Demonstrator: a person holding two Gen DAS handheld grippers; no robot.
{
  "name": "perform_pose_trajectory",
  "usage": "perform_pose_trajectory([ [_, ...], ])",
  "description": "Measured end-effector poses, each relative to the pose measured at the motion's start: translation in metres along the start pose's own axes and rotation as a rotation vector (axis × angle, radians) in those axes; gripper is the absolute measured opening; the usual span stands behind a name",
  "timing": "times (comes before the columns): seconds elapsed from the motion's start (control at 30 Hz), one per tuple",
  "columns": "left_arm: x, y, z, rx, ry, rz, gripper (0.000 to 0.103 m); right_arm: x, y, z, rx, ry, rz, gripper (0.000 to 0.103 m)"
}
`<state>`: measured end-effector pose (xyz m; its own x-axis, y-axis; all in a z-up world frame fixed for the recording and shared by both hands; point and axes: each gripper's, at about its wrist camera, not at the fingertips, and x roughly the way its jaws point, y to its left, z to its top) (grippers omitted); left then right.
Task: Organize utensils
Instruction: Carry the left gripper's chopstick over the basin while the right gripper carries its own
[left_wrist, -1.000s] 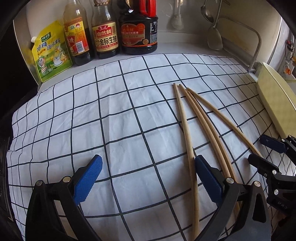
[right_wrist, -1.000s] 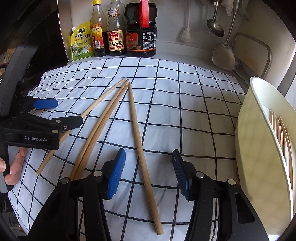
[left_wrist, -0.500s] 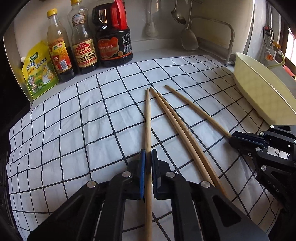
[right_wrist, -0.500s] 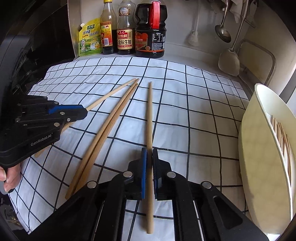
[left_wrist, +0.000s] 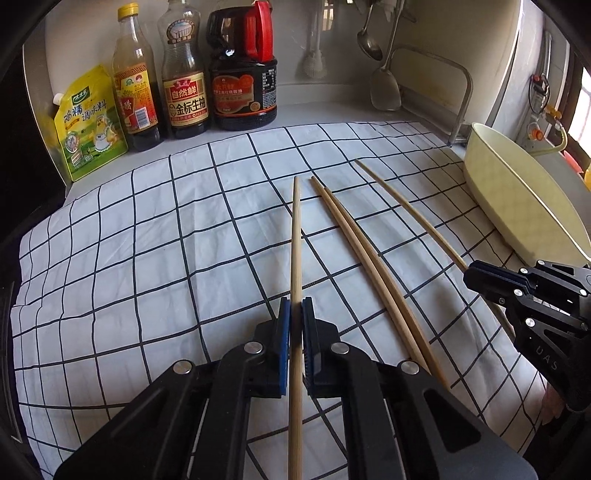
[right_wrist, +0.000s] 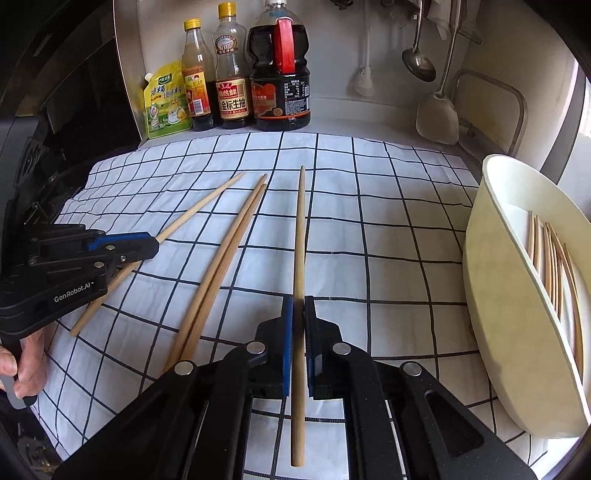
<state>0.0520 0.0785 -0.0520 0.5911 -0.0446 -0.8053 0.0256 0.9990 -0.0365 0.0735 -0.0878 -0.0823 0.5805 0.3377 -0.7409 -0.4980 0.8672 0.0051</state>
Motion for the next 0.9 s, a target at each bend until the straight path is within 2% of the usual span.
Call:
perform_pose_trajectory([
  [0.27, -0.025, -0.003, 0.008, -0.020, -0.027, -0.014, 0.007, -0.030, -0.008, 0.002, 0.068, -0.058, 0.041, 0.006],
  [0.47, -0.037, -0.026, 0.023, 0.001, -0.047, -0.033, 0.007, -0.065, -0.026, 0.009, 0.125, -0.135, 0.045, 0.006],
  [0.9, -0.052, -0.114, 0.078, 0.075, -0.088, -0.185, 0.007, -0.120, -0.123, 0.015, 0.338, -0.242, -0.041, 0.006],
])
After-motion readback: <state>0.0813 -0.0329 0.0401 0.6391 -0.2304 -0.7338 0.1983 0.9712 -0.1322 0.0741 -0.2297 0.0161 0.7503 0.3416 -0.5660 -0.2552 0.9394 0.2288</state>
